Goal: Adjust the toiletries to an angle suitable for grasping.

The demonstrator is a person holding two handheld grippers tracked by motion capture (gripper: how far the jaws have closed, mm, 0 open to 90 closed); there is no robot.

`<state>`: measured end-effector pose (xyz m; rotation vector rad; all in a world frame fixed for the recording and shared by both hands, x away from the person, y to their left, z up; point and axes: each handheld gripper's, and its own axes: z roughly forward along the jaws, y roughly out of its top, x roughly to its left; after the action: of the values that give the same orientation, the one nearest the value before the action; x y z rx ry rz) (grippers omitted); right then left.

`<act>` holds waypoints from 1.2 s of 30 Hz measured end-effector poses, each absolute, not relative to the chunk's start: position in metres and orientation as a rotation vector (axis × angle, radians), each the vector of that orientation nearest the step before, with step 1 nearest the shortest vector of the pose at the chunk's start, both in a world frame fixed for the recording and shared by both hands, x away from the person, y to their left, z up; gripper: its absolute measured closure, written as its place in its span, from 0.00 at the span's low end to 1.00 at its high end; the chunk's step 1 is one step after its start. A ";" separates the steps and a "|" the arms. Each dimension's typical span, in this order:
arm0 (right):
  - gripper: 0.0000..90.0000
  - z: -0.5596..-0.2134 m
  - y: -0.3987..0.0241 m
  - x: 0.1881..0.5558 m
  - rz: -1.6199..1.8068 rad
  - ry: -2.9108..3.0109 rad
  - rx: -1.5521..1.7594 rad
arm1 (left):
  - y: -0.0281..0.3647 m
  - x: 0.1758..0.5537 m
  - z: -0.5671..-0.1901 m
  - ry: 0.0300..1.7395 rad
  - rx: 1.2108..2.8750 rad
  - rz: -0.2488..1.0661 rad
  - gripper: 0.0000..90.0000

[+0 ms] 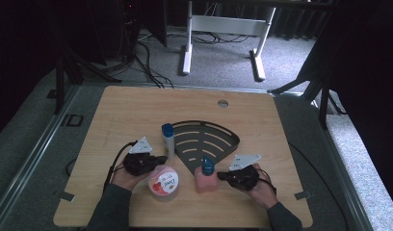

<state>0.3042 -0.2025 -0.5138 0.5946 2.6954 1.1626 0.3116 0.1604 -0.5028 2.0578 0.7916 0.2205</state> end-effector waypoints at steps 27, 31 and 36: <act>1.00 -0.520 -0.159 0.297 1.183 2.771 0.470 | 0.161 0.304 -0.500 0.742 2.078 0.139 1.00; 1.00 -0.520 -0.157 0.298 1.182 2.769 0.471 | 0.159 0.299 -0.500 0.704 2.107 0.121 1.00; 1.00 -0.520 -0.151 0.299 1.179 2.765 0.467 | 0.163 0.295 -0.500 0.701 2.115 0.116 1.00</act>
<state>0.2994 -0.1512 -0.5196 0.4671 2.7654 1.1793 0.2955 0.1626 -0.4997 2.1146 0.7007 0.1160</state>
